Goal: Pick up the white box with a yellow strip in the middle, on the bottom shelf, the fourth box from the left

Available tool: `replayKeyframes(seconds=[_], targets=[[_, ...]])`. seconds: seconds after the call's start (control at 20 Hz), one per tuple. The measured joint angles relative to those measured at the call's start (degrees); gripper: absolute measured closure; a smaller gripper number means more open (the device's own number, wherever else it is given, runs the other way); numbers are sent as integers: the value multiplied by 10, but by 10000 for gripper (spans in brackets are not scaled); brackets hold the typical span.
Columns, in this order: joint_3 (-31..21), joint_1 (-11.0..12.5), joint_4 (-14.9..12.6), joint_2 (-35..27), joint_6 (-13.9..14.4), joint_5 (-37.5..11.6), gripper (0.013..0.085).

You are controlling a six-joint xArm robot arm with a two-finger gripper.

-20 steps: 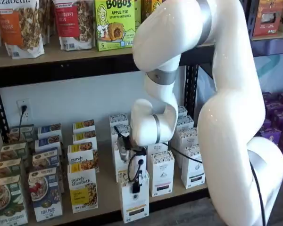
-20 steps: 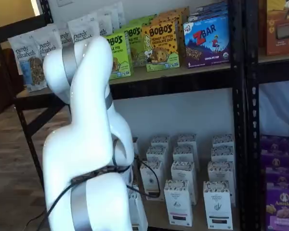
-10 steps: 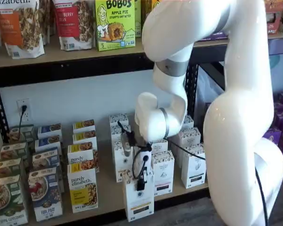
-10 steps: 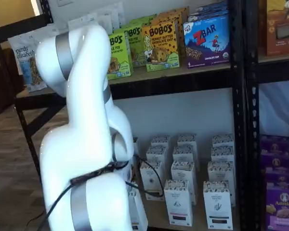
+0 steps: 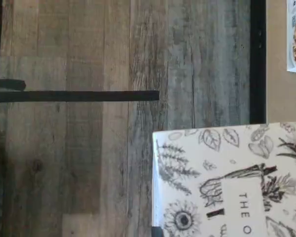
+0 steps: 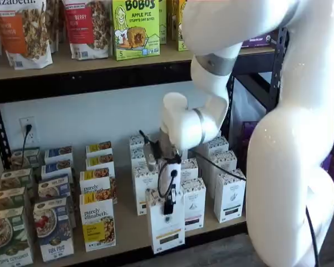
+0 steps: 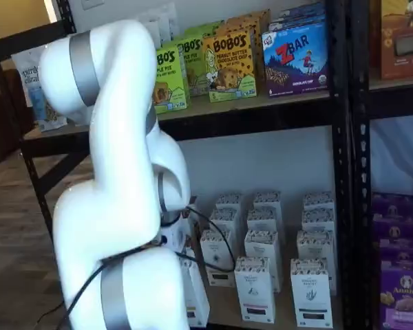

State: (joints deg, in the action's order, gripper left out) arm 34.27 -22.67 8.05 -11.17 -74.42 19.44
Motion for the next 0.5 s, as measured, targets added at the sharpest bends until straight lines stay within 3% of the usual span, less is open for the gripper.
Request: replayKeyframes(seconds=[0.25,0.5], targets=[[4,11,-23,55,14,73,490],[6,20,-18,105,4,126,490]])
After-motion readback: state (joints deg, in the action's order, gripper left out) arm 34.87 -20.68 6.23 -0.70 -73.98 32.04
